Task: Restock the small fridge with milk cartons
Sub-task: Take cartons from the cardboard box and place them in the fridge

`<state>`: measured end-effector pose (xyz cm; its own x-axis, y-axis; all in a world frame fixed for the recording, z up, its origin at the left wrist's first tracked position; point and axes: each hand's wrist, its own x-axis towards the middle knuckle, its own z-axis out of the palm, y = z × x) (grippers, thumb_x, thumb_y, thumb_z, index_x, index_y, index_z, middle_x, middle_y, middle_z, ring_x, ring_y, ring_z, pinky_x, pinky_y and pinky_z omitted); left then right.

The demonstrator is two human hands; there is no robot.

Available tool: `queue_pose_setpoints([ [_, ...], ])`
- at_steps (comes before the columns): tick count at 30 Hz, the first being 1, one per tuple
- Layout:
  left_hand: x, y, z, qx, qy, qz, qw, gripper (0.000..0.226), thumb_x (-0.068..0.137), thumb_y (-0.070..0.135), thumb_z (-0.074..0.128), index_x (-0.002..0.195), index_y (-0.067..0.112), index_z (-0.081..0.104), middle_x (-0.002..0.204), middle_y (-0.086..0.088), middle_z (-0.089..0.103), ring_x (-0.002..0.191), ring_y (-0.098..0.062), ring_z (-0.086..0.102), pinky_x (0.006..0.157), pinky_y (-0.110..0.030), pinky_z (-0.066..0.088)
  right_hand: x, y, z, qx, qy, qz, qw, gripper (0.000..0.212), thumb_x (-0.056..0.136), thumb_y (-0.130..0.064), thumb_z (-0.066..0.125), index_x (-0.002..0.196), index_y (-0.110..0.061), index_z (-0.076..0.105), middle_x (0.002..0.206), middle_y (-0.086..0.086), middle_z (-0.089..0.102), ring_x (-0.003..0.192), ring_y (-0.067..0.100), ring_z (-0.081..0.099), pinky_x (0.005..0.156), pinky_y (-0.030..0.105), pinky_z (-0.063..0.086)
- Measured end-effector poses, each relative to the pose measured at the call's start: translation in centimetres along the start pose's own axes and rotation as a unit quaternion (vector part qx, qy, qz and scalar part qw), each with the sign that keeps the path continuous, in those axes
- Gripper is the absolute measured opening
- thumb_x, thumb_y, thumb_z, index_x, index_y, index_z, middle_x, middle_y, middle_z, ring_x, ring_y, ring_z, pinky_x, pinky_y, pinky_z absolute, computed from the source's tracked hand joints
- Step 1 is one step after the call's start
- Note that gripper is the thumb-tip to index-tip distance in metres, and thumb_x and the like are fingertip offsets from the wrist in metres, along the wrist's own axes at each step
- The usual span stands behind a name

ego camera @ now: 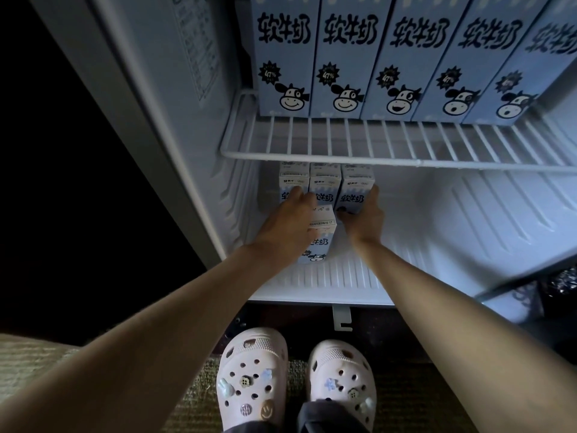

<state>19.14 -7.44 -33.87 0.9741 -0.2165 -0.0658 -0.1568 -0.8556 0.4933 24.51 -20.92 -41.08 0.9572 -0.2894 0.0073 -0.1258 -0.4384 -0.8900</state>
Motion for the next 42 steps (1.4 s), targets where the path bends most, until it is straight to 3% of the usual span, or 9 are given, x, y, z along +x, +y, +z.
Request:
queue_pose_setpoints([
  [8, 0.2, 0.0, 0.2, 0.004, 0.002, 0.005, 1.000, 0.035, 0.087, 0.005, 0.057, 0.120, 0.004, 0.044, 0.127, -0.010, 0.039, 0.116, -0.025, 0.047, 0.098, -0.033, 0.045, -0.1, 1.7, 0.5, 0.007, -0.022, 0.042, 0.999, 0.070, 0.076, -0.008, 0.068, 0.135, -0.016, 0.032, 0.122, 0.011, 0.056, 0.109, 0.028, 0.056, 0.079, 0.030, 0.047],
  [12, 0.0, 0.5, 0.2, -0.016, 0.000, -0.013, 1.000, 0.035, 0.088, 0.005, 0.056, 0.121, 0.005, 0.045, 0.128, -0.010, 0.039, 0.115, -0.025, 0.048, 0.097, -0.029, 0.044, -2.9, 2.1, -1.2, -0.014, -0.005, 0.039, 0.999, 0.068, 0.075, 0.010, 0.057, 0.135, -0.004, 0.029, 0.124, 0.014, 0.045, 0.067, 0.007, 0.050, 0.048, 0.002, 0.040],
  [18, 0.5, 3.6, 1.3, -0.011, 0.022, -0.024, 0.999, 0.037, 0.089, 0.002, 0.054, 0.125, 0.005, 0.046, 0.128, -0.010, 0.040, 0.114, -0.026, 0.051, 0.101, -0.035, 0.043, -6.5, 3.6, -1.9, -0.109, -0.167, -0.046, 0.979, 0.066, 0.074, -0.014, 0.074, 0.129, -0.009, 0.038, 0.113, 0.000, 0.048, 0.077, 0.007, 0.048, 0.059, 0.009, 0.039],
  [22, 1.0, 5.6, 2.8, -0.038, 0.016, -0.023, 0.999, 0.035, 0.090, 0.008, 0.056, 0.123, 0.004, 0.045, 0.126, -0.010, 0.041, 0.112, -0.028, 0.053, 0.098, -0.037, 0.047, -6.4, 2.9, -2.2, -0.027, -0.073, -0.004, 0.997, 0.068, 0.073, -0.026, 0.075, 0.129, -0.013, 0.039, 0.115, 0.000, 0.057, 0.092, 0.014, 0.057, 0.073, 0.027, 0.046],
  [29, 1.3, 6.3, 3.5, -0.054, 0.054, 0.048, 0.996, 0.033, 0.091, 0.006, 0.045, 0.124, 0.004, 0.052, 0.131, -0.011, 0.044, 0.114, -0.030, 0.054, 0.091, -0.041, 0.049, -4.2, 4.1, -4.6, -0.078, 0.060, 0.008, 0.995, 0.052, 0.073, -0.023, 0.073, 0.116, -0.005, 0.051, 0.104, 0.013, 0.065, 0.095, 0.030, 0.061, 0.070, 0.026, 0.040],
  [32, 0.8, 5.2, 4.0, -0.003, 0.087, 0.040, 0.995, 0.047, 0.088, -0.002, 0.041, 0.134, 0.004, 0.043, 0.145, -0.011, 0.035, 0.134, -0.027, 0.036, 0.103, -0.041, 0.042, -3.3, 4.4, -5.7, -0.074, 0.070, 0.026, 0.994, 0.050, 0.071, -0.016, 0.072, 0.115, -0.007, 0.051, 0.103, 0.012, 0.064, 0.094, 0.029, 0.060, 0.072, 0.027, 0.043],
  [34, 1.0, 4.4, 4.1, 0.031, 0.089, 0.011, 0.996, 0.058, 0.088, -0.006, 0.038, 0.143, 0.007, 0.030, 0.154, -0.007, 0.019, 0.144, -0.021, 0.016, 0.118, -0.034, 0.024, -2.6, 4.3, -5.9, -0.074, 0.074, 0.032, 0.994, 0.050, 0.071, -0.014, 0.073, 0.115, -0.005, 0.050, 0.103, 0.014, 0.064, 0.092, 0.029, 0.061, 0.071, 0.028, 0.044],
  [38, 1.6, 3.0, 3.8, 0.079, 0.076, -0.016, 0.994, 0.078, 0.087, -0.009, 0.034, 0.149, 0.015, -0.007, 0.157, 0.000, -0.017, 0.145, -0.014, -0.017, 0.114, -0.026, -0.012, -0.9, 3.4, -5.4, -0.057, 0.070, 0.045, 0.995, 0.053, 0.077, -0.015, 0.073, 0.121, -0.003, 0.046, 0.113, 0.014, 0.063, 0.102, 0.031, 0.061, 0.074, 0.026, 0.042],
  [42, 1.8, 1.6, 3.6, 0.119, 0.076, -0.031, 0.990, 0.082, 0.087, -0.005, 0.037, 0.147, 0.014, -0.016, 0.156, -0.003, -0.023, 0.143, -0.019, -0.024, 0.118, -0.036, -0.012, 0.8, 2.4, -5.0, -0.072, 0.044, 0.047, 0.995, 0.056, 0.080, -0.020, 0.070, 0.128, -0.008, 0.044, 0.123, 0.009, 0.059, 0.110, 0.027, 0.058, 0.074, 0.022, 0.037],
])
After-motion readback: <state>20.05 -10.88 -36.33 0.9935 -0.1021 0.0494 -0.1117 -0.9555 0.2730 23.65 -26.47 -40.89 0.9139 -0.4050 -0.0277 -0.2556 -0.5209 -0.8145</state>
